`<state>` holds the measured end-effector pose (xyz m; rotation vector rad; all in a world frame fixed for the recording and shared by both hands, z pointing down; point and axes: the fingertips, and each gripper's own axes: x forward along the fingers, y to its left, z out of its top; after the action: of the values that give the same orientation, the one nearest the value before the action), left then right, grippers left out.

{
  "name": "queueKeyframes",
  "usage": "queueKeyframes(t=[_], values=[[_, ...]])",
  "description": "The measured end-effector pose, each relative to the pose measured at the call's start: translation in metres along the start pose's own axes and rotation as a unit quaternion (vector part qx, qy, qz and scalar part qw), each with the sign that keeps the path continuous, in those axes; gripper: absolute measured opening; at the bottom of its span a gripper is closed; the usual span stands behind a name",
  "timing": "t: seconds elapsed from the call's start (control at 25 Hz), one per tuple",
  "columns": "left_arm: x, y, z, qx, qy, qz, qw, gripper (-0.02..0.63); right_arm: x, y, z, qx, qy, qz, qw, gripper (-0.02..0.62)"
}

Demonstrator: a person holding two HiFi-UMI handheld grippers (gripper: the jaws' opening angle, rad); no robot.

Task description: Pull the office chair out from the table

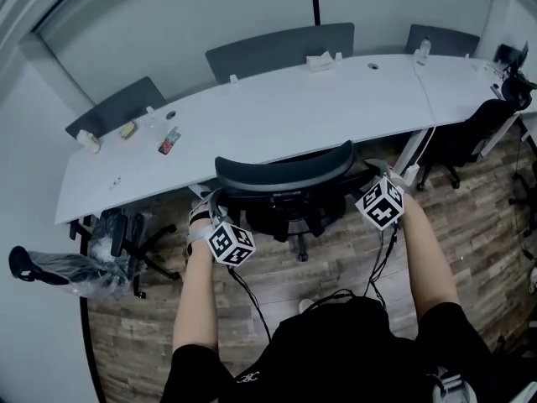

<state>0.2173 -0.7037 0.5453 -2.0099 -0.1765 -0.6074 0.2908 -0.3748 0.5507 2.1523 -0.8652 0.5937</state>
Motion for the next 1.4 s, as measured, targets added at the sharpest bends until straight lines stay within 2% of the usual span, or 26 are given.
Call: queueKeyframes(t=[0.16,0.4,0.64,0.88,1.2,1.4], values=[[-0.022,-0.013,0.005,-0.008,0.007,0.001,0.9999,0.231,-0.017,0.003,-0.009,-0.007,-0.007,0.005,1.000,0.324],[-0.056,-0.025,0.000,-0.018,0.041,-0.006,0.9990,0.232,-0.040,0.017,-0.012,-0.020,-0.010,0.023,0.999,0.324],[-0.127,-0.078,0.002,-0.034,0.054,0.008,0.9979,0.232,-0.098,0.054,-0.052,-0.037,-0.024,0.024,0.999,0.322],[-0.181,-0.123,0.017,-0.049,0.060,0.014,0.9969,0.232,-0.140,0.068,-0.088,-0.049,-0.032,0.039,0.998,0.322],[-0.250,-0.179,0.043,-0.051,0.058,0.027,0.9966,0.231,-0.196,0.082,-0.137,-0.060,-0.043,0.053,0.996,0.324],[-0.294,-0.217,0.050,-0.056,0.061,0.037,0.9959,0.232,-0.237,0.105,-0.170,-0.059,-0.057,0.048,0.995,0.324]])
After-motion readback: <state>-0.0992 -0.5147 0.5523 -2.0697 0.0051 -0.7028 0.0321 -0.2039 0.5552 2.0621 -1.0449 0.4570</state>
